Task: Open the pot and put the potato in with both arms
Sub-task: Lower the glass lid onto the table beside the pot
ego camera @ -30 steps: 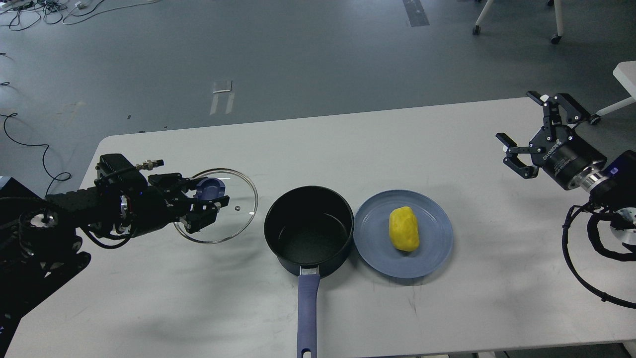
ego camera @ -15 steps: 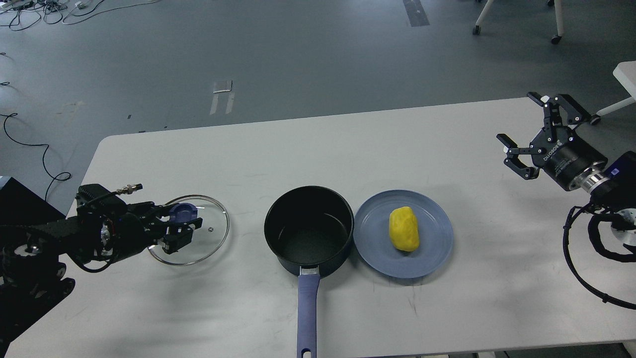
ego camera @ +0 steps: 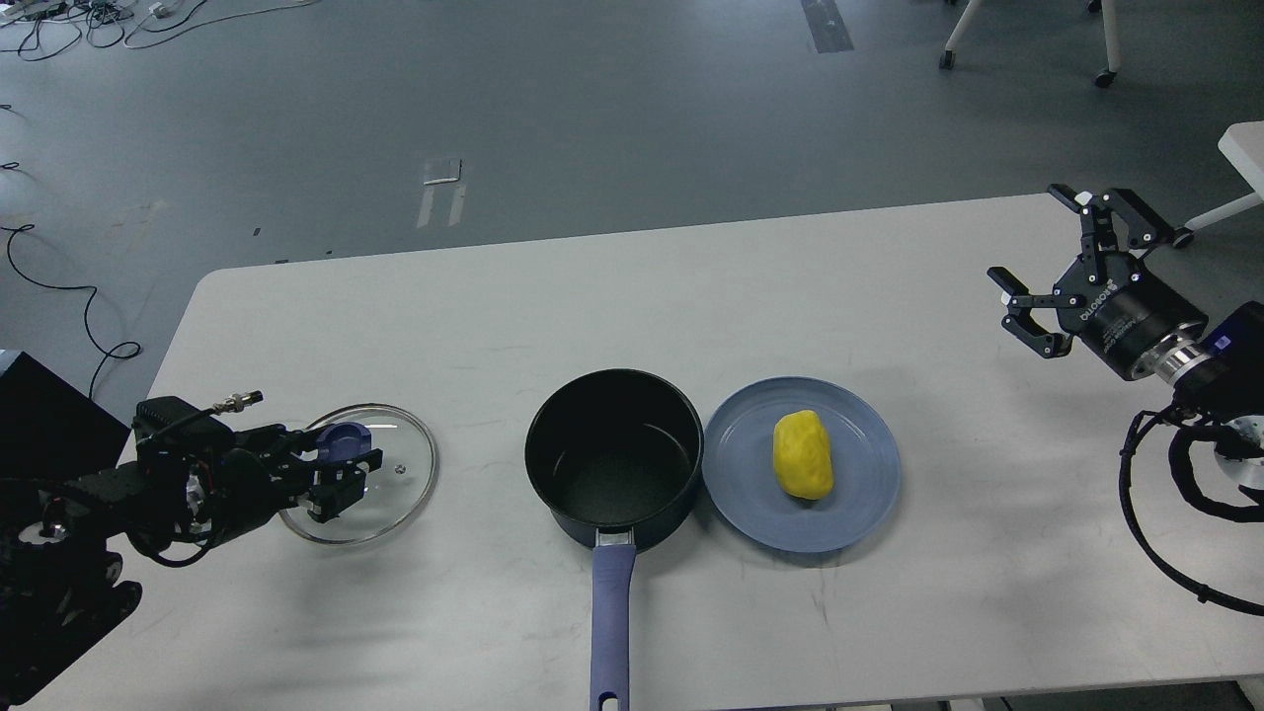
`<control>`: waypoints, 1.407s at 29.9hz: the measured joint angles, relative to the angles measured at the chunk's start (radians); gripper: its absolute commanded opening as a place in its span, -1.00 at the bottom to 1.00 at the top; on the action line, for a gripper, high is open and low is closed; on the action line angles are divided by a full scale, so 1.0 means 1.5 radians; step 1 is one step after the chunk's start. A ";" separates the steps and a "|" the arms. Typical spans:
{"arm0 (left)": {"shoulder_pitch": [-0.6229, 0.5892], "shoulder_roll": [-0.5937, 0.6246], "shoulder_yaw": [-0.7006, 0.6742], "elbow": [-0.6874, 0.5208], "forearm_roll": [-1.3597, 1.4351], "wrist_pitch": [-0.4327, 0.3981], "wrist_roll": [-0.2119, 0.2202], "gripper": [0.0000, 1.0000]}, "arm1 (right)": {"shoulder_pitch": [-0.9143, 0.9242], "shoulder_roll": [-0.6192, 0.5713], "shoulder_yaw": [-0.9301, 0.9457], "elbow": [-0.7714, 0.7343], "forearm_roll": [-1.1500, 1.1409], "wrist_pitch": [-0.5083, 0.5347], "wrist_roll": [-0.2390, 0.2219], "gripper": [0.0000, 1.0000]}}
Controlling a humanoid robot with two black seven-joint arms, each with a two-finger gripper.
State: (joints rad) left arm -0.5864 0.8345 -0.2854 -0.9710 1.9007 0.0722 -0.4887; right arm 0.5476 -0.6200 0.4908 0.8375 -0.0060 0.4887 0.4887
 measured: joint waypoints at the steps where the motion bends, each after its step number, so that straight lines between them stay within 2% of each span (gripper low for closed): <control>1: 0.001 0.000 0.000 0.000 0.000 0.000 0.000 0.54 | 0.000 0.000 0.000 0.000 0.000 0.000 0.000 1.00; 3: 0.002 -0.001 0.000 0.000 0.000 0.000 0.000 0.62 | 0.000 0.000 0.000 0.000 0.000 0.000 0.000 1.00; 6: 0.003 -0.001 0.000 0.000 -0.001 0.000 0.000 0.87 | 0.000 0.000 0.000 0.000 0.000 0.000 0.000 1.00; 9: 0.003 0.000 0.000 -0.002 -0.001 0.000 0.000 0.93 | 0.000 -0.002 0.000 0.000 0.000 0.000 0.000 1.00; 17: 0.002 0.007 0.002 -0.004 -0.042 -0.003 0.000 0.94 | 0.000 -0.009 0.002 0.001 0.001 0.000 0.000 1.00; 21: 0.007 0.007 0.004 -0.004 -0.050 -0.003 0.000 0.86 | 0.000 -0.011 0.002 0.002 0.001 0.000 0.000 1.00; 22: 0.009 0.007 0.004 -0.004 -0.050 -0.003 0.000 0.82 | 0.000 -0.012 0.002 0.002 0.001 0.000 0.000 1.00; 24: 0.011 0.006 0.004 -0.004 -0.050 -0.003 0.000 0.35 | 0.000 -0.012 0.002 0.002 0.001 0.000 0.000 1.00; 26: 0.011 0.003 0.004 -0.004 -0.051 -0.003 0.000 0.09 | 0.000 -0.013 0.001 0.002 0.001 0.000 0.000 1.00; 28: 0.011 0.000 0.004 -0.003 -0.052 -0.003 0.000 0.03 | 0.000 -0.014 0.001 0.002 0.001 0.000 0.000 1.00; 30: 0.012 -0.001 0.004 -0.003 -0.053 -0.003 0.000 -0.29 | 0.000 -0.014 0.001 0.002 0.001 0.000 0.000 1.00; 32: 0.012 -0.002 0.004 -0.002 -0.053 -0.003 0.000 -0.51 | 0.000 -0.014 0.001 0.002 0.001 0.000 0.000 1.00; 34: 0.012 -0.003 0.005 -0.002 -0.053 -0.003 0.000 -0.64 | 0.000 -0.014 0.000 0.002 0.001 0.000 0.000 1.00; 36: 0.012 -0.003 0.005 -0.002 -0.053 -0.003 0.000 -0.90 | 0.000 -0.014 0.000 0.002 0.001 0.000 0.000 1.00; 37: 0.012 -0.003 0.005 -0.002 -0.053 -0.003 0.000 -0.90 | -0.001 -0.014 0.000 0.002 0.001 0.000 0.000 1.00; 40: 0.013 -0.002 0.006 -0.002 -0.052 -0.003 0.000 -0.47 | -0.001 -0.014 -0.001 0.002 0.001 0.000 0.000 1.00; 41: 0.013 -0.002 0.006 -0.001 -0.052 -0.003 0.000 0.00 | -0.001 -0.014 -0.001 0.002 0.001 0.000 0.000 1.00; 42: 0.013 -0.002 0.006 -0.001 -0.053 -0.003 0.000 0.15 | -0.001 -0.014 -0.001 0.002 0.001 0.000 0.000 1.00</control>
State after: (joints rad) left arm -0.5676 0.8310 -0.2772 -0.9729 1.8214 0.0680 -0.4887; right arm 0.5461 -0.6412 0.4894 0.8407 -0.0049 0.4887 0.4887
